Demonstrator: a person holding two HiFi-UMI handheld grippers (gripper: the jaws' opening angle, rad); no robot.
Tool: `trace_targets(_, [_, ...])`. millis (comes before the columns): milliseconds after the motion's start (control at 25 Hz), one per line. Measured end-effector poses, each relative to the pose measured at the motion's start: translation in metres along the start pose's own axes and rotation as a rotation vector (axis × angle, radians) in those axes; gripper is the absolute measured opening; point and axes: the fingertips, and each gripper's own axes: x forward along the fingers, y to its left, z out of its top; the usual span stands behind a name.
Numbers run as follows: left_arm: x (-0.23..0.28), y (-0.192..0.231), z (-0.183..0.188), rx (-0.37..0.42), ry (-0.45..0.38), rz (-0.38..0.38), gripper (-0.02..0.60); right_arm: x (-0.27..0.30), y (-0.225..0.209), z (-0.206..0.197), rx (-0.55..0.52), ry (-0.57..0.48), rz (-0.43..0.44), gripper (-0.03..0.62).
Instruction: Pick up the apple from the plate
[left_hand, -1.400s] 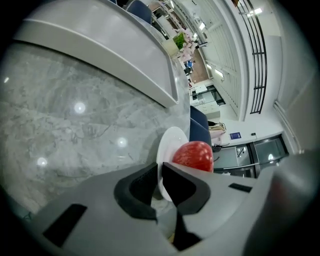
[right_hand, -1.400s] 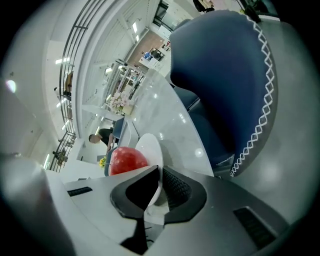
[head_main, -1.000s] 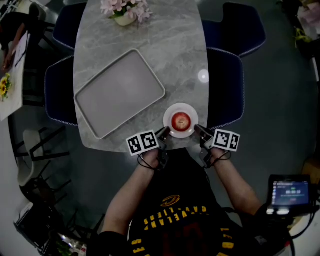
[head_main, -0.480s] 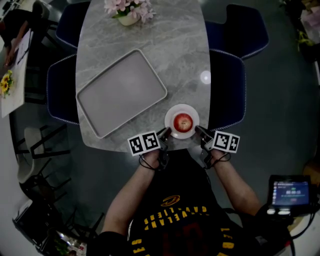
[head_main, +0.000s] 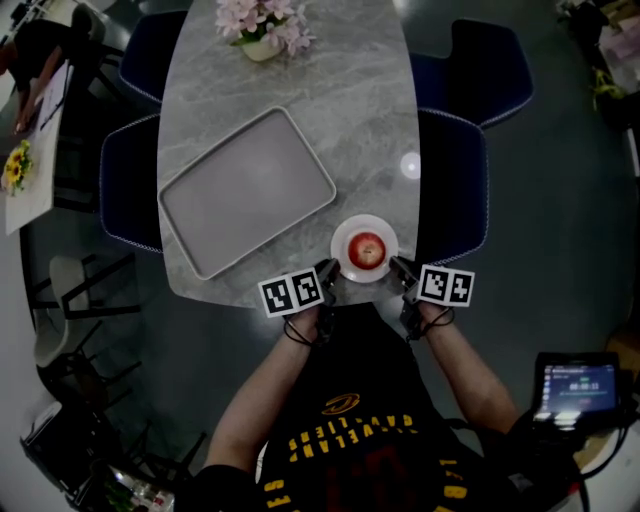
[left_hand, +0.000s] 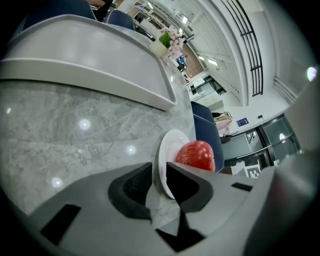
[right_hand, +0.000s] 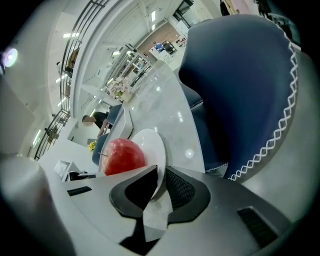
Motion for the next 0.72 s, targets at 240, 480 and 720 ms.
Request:
trace_targets(240, [-0.025, 0.01, 0.017, -0.008, -0.079, -0.021, 0.077, -0.014, -0.016, 0.018, 0.025, -0.043, -0.04, 0.04])
trace_targets(480, [-0.063, 0.017, 0.026, 0.058, -0.183, 0.012, 0.077, -0.038, 0.004, 0.06, -0.207, -0.187, -0.075, 0.039])
trace_targets(720, [-0.12, -0.002, 0.051, 0.15, -0.304, -0.002, 0.077, -0.034, 0.113, 0.087, -0.448, -0.254, 0.106, 0.038])
